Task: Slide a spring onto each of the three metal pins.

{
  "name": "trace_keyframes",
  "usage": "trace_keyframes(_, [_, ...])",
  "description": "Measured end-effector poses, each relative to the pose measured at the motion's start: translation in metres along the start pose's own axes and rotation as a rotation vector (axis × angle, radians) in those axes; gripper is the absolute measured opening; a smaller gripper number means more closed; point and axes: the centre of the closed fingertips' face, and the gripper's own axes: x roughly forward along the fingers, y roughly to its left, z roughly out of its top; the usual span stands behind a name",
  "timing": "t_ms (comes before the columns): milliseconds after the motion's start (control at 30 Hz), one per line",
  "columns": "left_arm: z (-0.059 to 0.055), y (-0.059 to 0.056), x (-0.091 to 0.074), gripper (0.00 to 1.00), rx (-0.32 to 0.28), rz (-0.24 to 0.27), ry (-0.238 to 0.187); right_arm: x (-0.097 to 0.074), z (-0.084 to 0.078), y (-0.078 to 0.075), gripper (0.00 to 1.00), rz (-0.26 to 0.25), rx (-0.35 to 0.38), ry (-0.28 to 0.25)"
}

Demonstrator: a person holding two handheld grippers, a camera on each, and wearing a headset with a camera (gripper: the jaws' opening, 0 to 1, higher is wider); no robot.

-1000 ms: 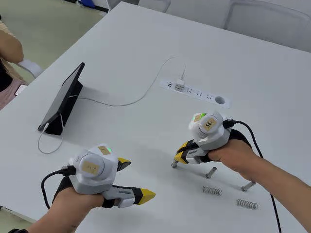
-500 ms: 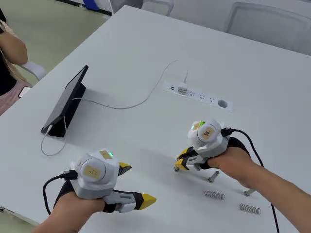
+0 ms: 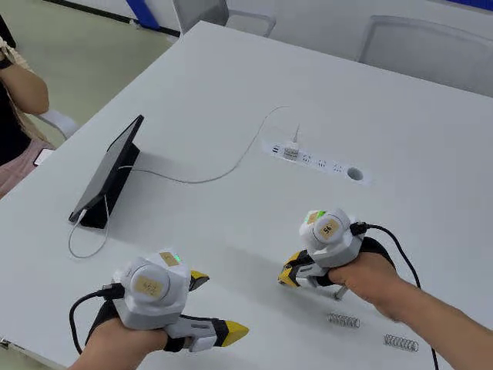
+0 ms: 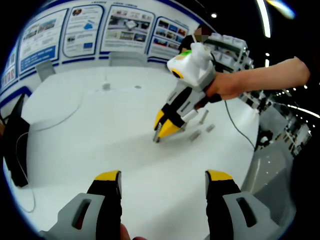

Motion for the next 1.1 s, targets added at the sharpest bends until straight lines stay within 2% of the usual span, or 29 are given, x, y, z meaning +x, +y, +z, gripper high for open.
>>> trace_keyframes(167, [0.001, 0.000, 0.000, 0.69, 0.001, -0.002, 0.000, -0.005, -0.001, 0.003, 0.20, -0.005, 0.005, -0.006])
trace_keyframes(333, [0.004, -0.002, 0.001, 0.69, 0.008, -0.006, -0.001, -0.016, 0.000, 0.002, 0.25, -0.032, 0.006, -0.028])
trace_keyframes(567, [0.006, -0.005, 0.001, 0.69, 0.015, -0.011, 0.000, -0.029, -0.002, 0.002, 0.35, -0.050, 0.060, -0.068])
trace_keyframes(833, [0.009, -0.008, 0.002, 0.69, 0.015, -0.012, -0.006, -0.039, -0.009, 0.008, 0.40, -0.060, 0.099, -0.099])
trace_keyframes(933, [0.011, -0.009, 0.002, 0.69, 0.019, -0.015, -0.008, -0.044, -0.009, 0.012, 0.44, -0.064, 0.140, -0.130])
trace_keyframes(1100, [0.015, -0.011, 0.003, 0.69, 0.019, -0.021, -0.011, -0.052, -0.008, 0.020, 0.50, -0.076, 0.145, -0.172])
